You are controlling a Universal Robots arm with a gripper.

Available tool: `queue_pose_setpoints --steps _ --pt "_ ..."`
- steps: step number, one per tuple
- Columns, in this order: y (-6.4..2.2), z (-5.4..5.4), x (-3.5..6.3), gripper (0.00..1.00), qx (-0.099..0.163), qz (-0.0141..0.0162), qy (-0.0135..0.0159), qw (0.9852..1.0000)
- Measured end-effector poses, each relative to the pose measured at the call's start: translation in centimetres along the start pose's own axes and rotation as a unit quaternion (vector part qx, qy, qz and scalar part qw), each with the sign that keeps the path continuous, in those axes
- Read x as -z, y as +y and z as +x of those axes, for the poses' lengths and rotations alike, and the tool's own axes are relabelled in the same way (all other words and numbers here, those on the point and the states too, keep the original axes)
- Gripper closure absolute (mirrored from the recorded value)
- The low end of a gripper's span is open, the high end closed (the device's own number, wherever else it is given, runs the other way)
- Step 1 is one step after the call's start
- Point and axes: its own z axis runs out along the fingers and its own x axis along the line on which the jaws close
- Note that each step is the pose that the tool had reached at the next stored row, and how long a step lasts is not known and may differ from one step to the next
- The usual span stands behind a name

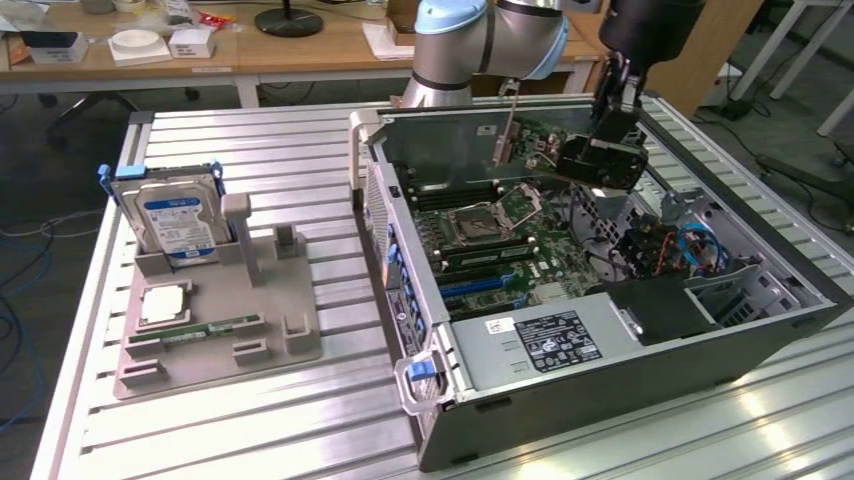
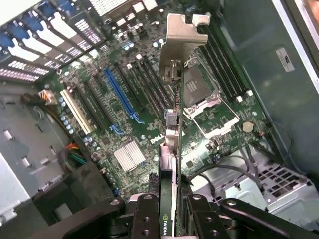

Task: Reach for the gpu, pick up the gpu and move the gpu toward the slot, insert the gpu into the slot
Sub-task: 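Insert the gpu into the slot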

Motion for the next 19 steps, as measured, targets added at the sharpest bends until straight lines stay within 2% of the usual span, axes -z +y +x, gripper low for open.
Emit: queue_pose_setpoints --steps 5,10,14,16,19 --pt "0.01 0.00 -0.11 0.74 0.030 -0.0006 -0.0024 0.9996" --pt "0.01 0.00 -0.34 0.74 0.069 -0.0024 -0.0060 0.9976" --pt "0.00 0.02 -0.41 0.74 0.086 -0.0028 -0.0068 0.9962" --pt "0.00 0.02 -0.46 0.74 0.100 -0.0029 -0.0069 0.9949" --pt "0.00 0.03 -0.53 0.74 0.125 -0.0031 -0.0073 0.9921"
